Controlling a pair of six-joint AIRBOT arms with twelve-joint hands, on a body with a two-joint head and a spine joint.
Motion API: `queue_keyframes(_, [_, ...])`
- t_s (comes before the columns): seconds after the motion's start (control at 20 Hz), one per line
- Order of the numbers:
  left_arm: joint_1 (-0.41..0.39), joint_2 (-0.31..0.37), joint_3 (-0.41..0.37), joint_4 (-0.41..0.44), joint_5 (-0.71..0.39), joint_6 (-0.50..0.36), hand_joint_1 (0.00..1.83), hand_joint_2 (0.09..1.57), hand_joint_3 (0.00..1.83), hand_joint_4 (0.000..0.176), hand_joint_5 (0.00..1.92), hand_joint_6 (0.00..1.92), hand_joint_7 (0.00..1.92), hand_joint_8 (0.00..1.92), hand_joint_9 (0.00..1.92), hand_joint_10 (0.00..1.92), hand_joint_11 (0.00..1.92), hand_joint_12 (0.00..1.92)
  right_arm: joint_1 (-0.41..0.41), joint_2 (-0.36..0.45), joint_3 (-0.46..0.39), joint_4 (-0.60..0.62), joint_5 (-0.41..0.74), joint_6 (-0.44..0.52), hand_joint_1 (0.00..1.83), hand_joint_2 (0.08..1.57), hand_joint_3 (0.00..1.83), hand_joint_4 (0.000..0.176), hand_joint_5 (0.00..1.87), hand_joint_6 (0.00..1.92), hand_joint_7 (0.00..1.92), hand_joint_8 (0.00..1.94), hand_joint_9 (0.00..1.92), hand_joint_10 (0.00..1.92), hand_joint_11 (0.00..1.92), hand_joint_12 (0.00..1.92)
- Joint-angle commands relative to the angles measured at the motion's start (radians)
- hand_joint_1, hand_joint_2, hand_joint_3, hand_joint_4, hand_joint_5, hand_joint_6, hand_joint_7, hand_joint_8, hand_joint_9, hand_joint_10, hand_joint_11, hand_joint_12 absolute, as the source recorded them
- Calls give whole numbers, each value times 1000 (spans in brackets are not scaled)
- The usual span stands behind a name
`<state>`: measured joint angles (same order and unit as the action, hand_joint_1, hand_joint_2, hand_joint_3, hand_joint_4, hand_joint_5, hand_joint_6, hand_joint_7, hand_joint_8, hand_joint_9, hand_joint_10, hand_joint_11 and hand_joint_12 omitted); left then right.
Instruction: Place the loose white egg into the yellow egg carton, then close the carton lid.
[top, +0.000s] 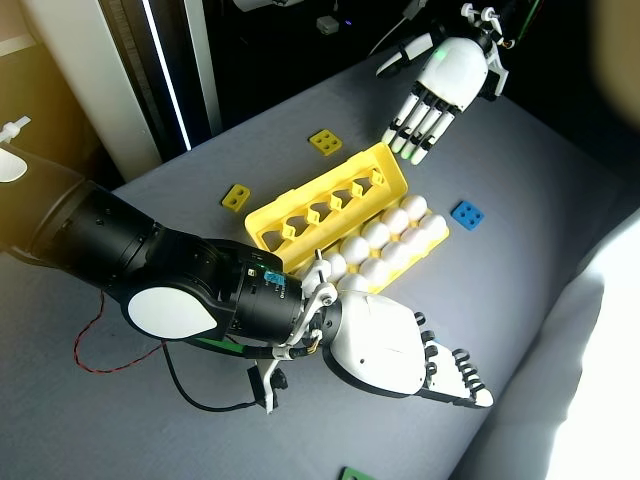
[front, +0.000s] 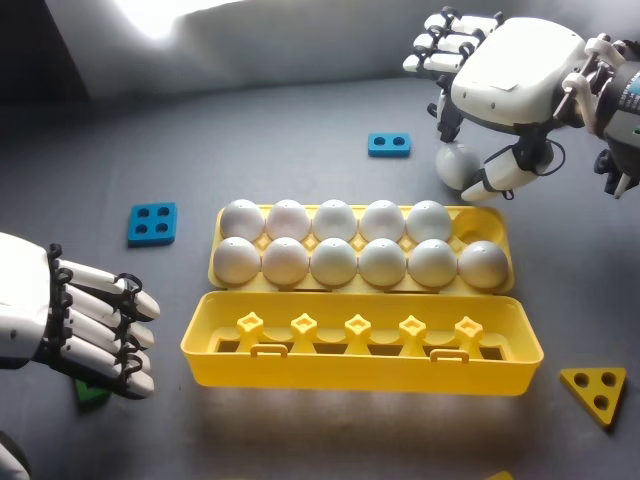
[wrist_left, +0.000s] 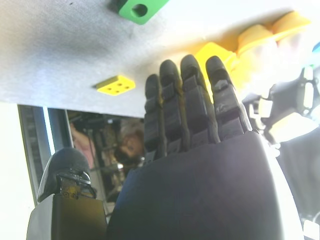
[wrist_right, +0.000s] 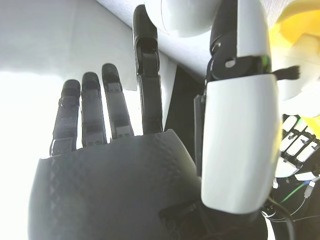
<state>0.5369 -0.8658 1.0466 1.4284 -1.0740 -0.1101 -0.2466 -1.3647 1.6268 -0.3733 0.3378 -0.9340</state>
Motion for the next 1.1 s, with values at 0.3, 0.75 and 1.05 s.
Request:
queue_keyframes(0.3, [-7, 15, 7, -59, -53, -3, 0, 1114, 0, 0, 343, 1, 369, 0, 271, 0, 0, 305, -25, 20, 0, 4, 35, 2, 876, 825, 0, 91, 1054, 3, 194, 4, 72, 1, 0, 0])
queue_keyframes(0.75, [-7, 16, 6, -59, -51, -3, 0, 1110, 0, 0, 353, 3, 391, 5, 298, 5, 0, 347, -28, 19, -1, 7, 35, 2, 858, 832, 1, 103, 1054, 4, 191, 4, 68, 4, 0, 0])
queue_keyframes(1.05, [-9, 15, 7, -59, -51, -4, 0, 1116, 1, 0, 343, 0, 368, 0, 269, 1, 0, 301, -26, 19, -1, 8, 36, 2, 1091, 996, 0, 175, 1273, 459, 264, 7, 105, 6, 0, 0])
